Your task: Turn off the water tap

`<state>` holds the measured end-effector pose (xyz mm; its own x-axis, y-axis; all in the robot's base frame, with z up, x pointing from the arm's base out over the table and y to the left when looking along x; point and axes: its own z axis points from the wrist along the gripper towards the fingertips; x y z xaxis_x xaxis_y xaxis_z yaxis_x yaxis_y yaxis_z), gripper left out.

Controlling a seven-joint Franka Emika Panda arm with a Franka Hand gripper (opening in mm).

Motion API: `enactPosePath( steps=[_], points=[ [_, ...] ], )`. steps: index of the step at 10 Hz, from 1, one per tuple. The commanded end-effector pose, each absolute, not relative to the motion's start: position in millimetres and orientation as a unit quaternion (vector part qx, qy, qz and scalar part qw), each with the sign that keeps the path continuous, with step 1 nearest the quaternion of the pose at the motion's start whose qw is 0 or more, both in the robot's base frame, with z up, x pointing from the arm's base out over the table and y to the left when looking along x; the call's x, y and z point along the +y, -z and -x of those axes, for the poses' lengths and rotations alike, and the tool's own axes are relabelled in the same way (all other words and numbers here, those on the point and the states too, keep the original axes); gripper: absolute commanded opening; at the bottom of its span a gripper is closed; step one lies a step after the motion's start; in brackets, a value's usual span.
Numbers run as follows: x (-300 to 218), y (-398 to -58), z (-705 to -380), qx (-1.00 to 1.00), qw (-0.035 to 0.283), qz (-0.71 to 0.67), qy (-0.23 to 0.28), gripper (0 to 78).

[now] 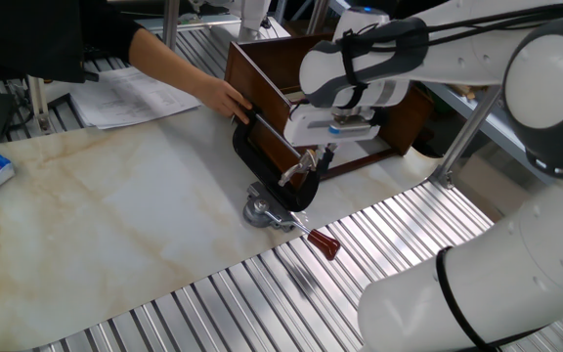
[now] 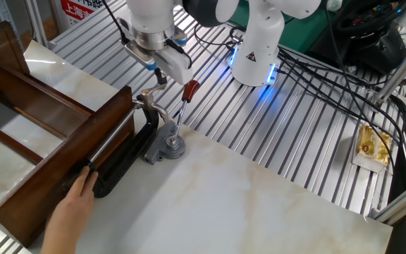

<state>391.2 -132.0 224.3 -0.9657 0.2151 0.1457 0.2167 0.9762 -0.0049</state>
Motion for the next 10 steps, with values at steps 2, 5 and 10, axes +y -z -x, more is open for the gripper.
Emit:
enactPosePath(
  steps=[2,5,10],
  points=[
    [-125.1,-230.4,-400.5,-0.986,0.057,0.153,0.013,0.0],
    [-127.3,-224.5,-402.4,-0.986,0.055,0.155,0.014,0.0],
    [-129.0,-222.1,-408.0,-0.971,0.063,0.218,0.069,0.0]
  ],
)
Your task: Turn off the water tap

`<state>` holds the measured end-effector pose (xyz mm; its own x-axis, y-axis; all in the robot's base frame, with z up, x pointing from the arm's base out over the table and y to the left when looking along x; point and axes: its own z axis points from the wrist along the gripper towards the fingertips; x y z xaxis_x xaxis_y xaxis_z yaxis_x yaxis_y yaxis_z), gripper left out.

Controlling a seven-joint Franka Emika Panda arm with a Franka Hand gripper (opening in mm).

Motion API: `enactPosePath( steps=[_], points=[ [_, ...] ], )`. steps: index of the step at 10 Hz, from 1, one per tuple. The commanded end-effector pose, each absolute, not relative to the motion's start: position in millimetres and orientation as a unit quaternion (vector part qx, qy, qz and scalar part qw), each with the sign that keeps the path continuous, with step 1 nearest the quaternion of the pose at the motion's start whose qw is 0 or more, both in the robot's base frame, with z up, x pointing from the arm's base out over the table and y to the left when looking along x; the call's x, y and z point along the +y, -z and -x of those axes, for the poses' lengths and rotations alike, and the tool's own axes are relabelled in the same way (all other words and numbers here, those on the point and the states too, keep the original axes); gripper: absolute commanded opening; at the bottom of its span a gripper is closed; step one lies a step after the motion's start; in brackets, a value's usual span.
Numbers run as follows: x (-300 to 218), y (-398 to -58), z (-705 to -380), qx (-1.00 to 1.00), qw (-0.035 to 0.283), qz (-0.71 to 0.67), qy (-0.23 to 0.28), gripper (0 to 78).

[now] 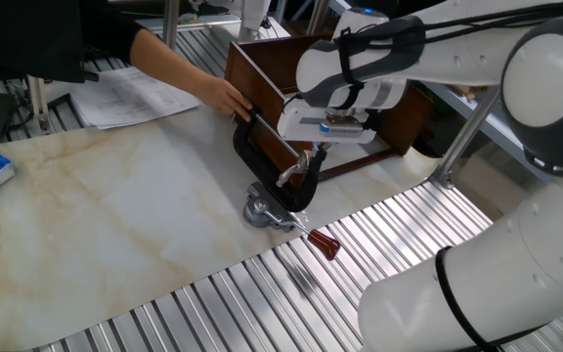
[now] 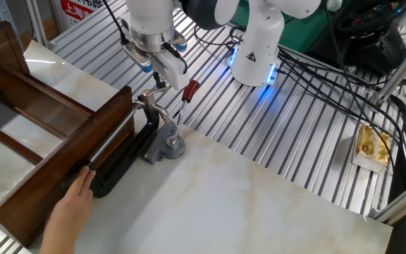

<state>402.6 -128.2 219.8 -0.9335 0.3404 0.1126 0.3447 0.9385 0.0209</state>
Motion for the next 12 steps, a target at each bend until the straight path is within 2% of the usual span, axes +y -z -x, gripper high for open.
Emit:
enactPosePath(
  steps=[1,4,8,12],
  points=[
    [-128.9,-223.6,-410.1,-0.968,0.067,0.228,0.08,0.0],
    [-126.1,-229.2,-417.0,-0.956,0.063,0.274,0.084,0.0],
    [-126.0,-225.3,-420.1,-0.932,0.05,0.341,0.114,0.0],
    [-128.5,-231.4,-432.3,-0.908,0.06,0.392,0.137,0.0]
  ],
)
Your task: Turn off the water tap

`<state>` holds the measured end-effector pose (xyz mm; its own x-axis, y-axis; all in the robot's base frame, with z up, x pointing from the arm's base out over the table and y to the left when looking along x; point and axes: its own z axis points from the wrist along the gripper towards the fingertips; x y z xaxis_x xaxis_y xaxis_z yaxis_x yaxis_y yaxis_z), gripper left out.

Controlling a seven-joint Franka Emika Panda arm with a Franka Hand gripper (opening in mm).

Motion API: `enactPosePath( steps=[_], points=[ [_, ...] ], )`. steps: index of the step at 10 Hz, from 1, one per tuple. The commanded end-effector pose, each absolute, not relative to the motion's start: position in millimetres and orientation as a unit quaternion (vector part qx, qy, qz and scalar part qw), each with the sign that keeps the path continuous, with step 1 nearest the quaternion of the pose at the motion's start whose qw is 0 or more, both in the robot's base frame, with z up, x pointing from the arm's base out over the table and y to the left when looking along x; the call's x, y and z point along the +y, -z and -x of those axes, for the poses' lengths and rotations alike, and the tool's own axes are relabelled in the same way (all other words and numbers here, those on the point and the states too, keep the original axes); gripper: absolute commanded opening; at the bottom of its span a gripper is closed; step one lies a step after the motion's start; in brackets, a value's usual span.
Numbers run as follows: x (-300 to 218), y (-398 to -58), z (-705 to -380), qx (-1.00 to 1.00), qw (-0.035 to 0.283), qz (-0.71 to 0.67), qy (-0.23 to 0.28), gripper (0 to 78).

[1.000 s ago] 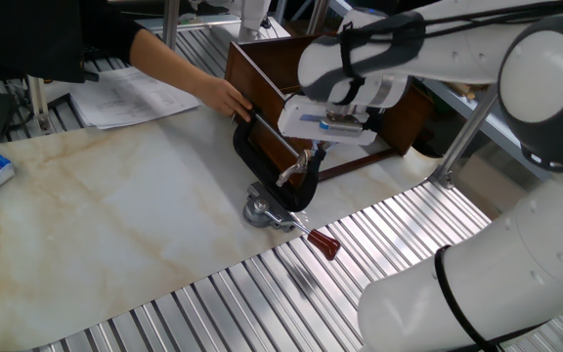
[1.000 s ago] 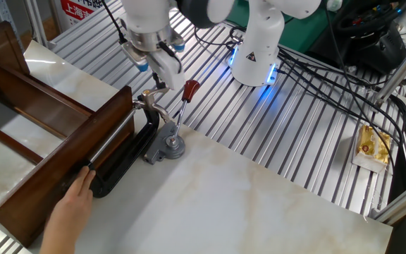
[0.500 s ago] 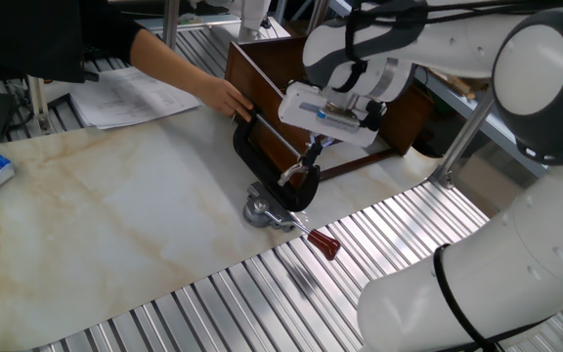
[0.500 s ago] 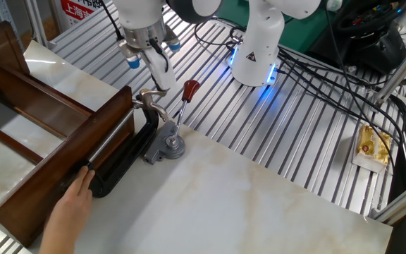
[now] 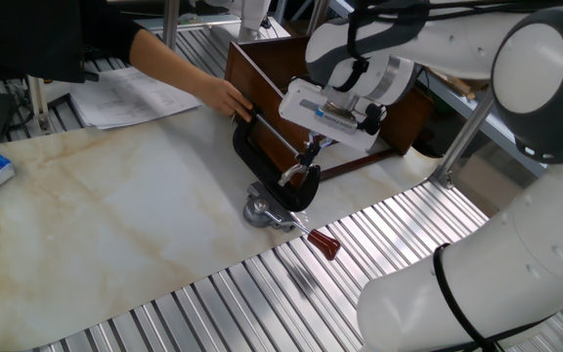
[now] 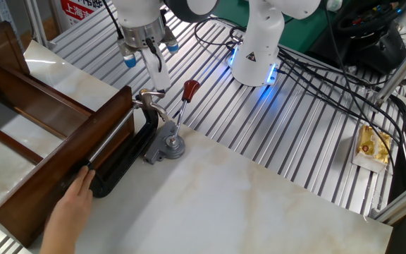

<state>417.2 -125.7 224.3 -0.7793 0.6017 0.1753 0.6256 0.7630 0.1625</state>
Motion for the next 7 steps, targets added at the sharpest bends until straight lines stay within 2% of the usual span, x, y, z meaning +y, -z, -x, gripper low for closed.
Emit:
enactPosePath(
  steps=[1,7],
  points=[
    [-129.1,-232.6,-434.6,-0.897,0.063,0.412,0.149,0.0],
    [-130.5,-231.9,-439.3,-0.885,0.057,0.435,0.159,0.0]
  ],
)
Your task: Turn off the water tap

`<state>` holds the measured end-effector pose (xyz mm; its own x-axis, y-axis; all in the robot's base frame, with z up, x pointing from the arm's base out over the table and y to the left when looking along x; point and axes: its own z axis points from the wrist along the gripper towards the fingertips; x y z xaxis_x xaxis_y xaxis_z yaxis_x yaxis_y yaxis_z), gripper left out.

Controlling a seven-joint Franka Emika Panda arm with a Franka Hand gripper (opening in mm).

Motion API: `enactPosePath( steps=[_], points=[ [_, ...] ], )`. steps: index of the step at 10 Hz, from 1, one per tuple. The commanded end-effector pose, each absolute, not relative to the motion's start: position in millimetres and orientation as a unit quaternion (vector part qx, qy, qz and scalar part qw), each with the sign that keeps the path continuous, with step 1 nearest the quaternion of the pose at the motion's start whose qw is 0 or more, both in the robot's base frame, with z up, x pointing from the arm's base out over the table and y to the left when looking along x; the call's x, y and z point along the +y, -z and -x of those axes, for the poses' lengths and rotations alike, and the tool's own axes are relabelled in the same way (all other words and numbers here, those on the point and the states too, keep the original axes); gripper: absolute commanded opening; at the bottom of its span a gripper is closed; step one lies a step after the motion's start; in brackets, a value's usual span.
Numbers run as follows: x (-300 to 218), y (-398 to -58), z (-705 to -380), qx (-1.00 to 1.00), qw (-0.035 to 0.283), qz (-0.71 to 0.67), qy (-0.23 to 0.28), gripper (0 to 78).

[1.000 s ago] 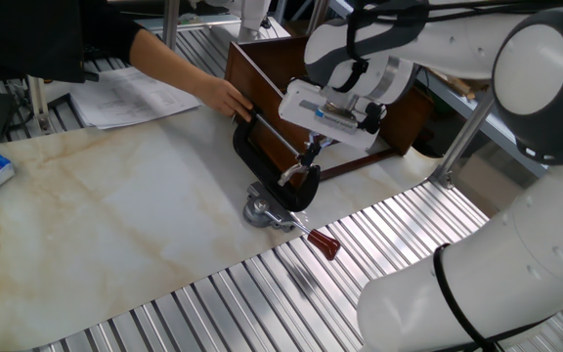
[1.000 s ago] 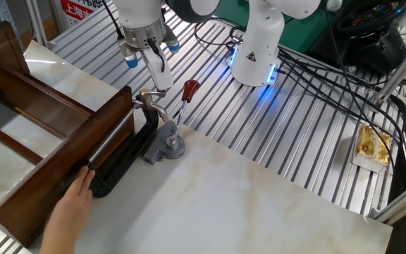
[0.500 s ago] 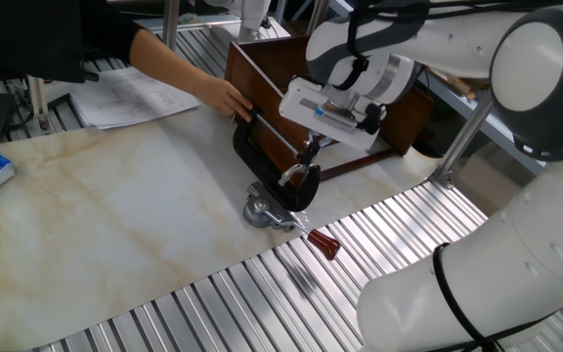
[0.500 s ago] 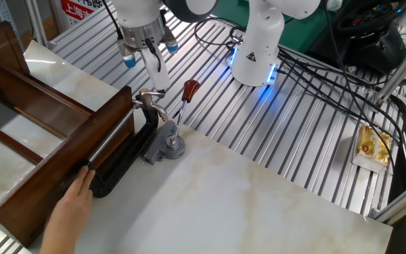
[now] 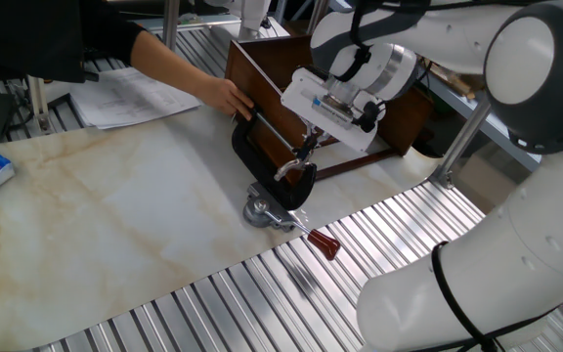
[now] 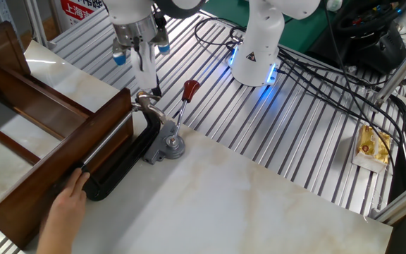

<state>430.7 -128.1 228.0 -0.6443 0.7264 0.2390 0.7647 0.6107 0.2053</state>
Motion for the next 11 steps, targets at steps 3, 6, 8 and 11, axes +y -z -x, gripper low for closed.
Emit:
enactPosePath(
  steps=[3,6,8,11],
  points=[
    [-130.3,-231.0,-439.6,-0.888,0.051,0.431,0.15,0.0],
    [-126.7,-220.9,-424.0,-0.941,-0.013,0.335,0.035,0.0],
    [-122.2,-209.3,-406.8,-0.965,-0.04,0.256,-0.033,0.0],
    [-119.7,-201.8,-391.1,-0.973,-0.055,0.145,-0.173,0.0]
  ],
)
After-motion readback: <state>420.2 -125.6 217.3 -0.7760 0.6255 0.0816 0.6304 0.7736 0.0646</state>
